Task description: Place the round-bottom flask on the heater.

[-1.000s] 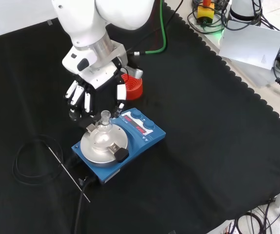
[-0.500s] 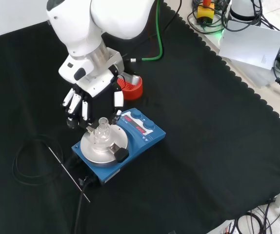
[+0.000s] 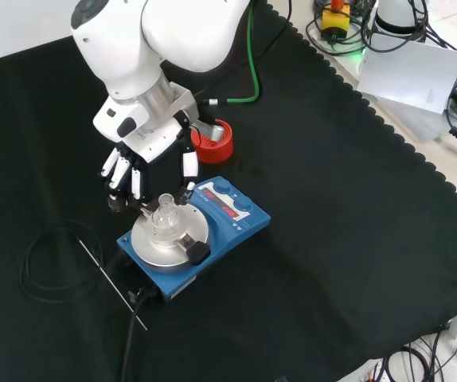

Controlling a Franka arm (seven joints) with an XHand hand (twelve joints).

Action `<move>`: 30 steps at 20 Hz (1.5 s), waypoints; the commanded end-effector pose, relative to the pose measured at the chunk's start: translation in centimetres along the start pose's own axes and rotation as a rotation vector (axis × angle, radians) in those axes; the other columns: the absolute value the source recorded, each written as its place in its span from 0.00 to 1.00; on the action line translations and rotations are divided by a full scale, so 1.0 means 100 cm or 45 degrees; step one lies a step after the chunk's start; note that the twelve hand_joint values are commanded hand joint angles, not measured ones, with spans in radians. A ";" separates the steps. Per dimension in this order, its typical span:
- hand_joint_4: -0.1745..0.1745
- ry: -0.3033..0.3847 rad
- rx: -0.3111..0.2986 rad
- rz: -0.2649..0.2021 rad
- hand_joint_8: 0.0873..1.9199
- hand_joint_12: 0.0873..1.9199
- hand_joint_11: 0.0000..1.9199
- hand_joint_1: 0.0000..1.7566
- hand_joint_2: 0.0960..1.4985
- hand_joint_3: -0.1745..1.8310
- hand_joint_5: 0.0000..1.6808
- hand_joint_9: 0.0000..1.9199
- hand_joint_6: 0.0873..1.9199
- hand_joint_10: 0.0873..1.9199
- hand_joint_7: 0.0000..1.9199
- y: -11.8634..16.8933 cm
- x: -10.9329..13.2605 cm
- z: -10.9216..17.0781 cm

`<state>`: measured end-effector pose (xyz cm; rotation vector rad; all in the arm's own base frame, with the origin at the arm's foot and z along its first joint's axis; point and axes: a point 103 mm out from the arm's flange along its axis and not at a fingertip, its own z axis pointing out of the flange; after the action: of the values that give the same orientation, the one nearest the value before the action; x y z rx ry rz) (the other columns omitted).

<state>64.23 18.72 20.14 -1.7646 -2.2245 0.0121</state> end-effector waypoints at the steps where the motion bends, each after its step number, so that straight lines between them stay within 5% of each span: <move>1: 0.61 0.002 0.001 0.000 0.32 0.68 0.19 0.64 0.40 0.48 0.68 0.35 0.48 0.28 0.19 0.002 -0.001 0.003; 6: 0.71 0.020 0.007 -0.009 0.32 0.68 0.19 0.63 0.41 0.47 0.67 0.35 0.48 0.28 0.19 0.005 -0.001 0.006; 9: 0.83 0.044 0.017 -0.016 0.33 0.69 0.18 0.61 0.51 0.36 0.64 0.33 0.48 0.29 0.17 0.005 -0.003 0.008; 11: 0.47 0.047 0.060 -0.021 0.33 0.69 0.16 0.56 0.47 0.35 0.55 0.31 0.44 0.30 0.15 0.005 -0.003 0.009; 13: 0.34 0.040 0.073 -0.022 0.32 0.70 0.13 0.52 0.42 0.38 0.43 0.28 0.42 0.31 0.11 0.004 -0.004 0.009; 20: 0.34 0.038 0.037 -0.018 0.32 0.71 0.10 0.50 0.38 0.39 0.29 0.24 0.36 0.32 0.07 -0.013 -0.005 -0.002; 30: 0.35 0.060 -0.066 0.058 0.32 0.72 0.09 0.50 0.38 0.38 0.29 0.24 0.32 0.33 0.08 -0.084 -0.016 -0.037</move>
<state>61.92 17.17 21.71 -1.7455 -2.1975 -0.0032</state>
